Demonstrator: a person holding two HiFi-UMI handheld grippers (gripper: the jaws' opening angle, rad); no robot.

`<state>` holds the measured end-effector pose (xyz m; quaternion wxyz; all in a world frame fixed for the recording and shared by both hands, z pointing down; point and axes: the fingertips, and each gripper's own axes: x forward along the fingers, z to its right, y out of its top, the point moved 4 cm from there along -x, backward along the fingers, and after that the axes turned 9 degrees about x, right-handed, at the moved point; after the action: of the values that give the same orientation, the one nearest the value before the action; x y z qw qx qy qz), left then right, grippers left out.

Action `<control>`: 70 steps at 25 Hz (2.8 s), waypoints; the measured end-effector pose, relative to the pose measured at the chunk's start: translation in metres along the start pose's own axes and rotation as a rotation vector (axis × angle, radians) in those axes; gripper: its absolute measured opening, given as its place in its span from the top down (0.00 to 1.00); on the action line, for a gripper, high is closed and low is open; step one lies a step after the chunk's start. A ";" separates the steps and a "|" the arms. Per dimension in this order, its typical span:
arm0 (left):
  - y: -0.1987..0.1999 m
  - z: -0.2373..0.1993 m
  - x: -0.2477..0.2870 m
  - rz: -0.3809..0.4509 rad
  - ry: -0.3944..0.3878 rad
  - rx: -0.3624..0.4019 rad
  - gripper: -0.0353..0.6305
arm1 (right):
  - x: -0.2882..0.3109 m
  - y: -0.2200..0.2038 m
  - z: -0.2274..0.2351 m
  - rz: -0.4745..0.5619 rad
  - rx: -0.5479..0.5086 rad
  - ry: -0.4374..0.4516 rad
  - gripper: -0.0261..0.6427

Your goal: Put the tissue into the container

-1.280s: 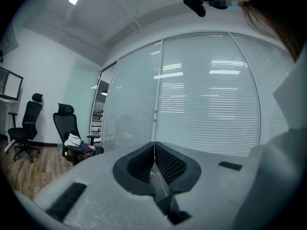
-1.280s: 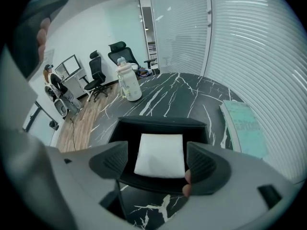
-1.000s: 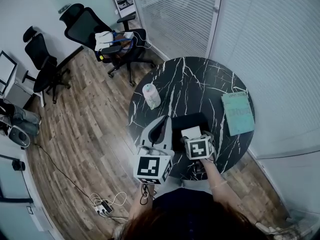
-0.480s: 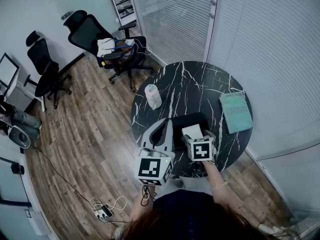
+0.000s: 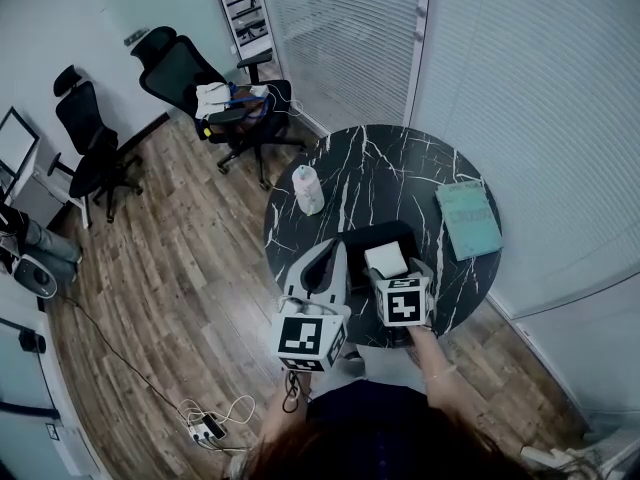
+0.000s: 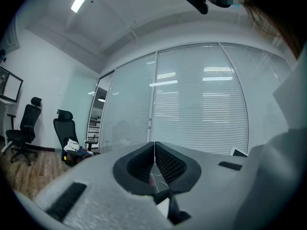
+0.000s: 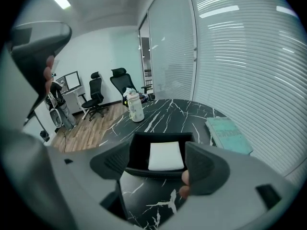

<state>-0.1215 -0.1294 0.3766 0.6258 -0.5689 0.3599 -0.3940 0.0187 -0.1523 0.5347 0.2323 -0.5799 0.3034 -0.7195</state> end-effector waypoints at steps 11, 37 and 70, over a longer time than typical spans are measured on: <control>0.002 0.006 -0.018 0.019 -0.026 -0.010 0.91 | -0.033 0.010 -0.001 0.118 -0.010 -0.092 0.67; 0.020 0.064 -0.029 0.010 0.028 0.025 0.91 | -0.127 0.039 0.025 0.388 -0.050 -0.021 0.90; 0.053 0.157 -0.068 0.027 0.089 0.140 0.91 | -0.244 0.023 0.047 0.643 -0.155 0.235 0.93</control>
<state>-0.0054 0.0014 0.3388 0.6527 -0.5009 0.3667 -0.4343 0.1174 -0.0093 0.3559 0.3660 -0.3839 0.5488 -0.6462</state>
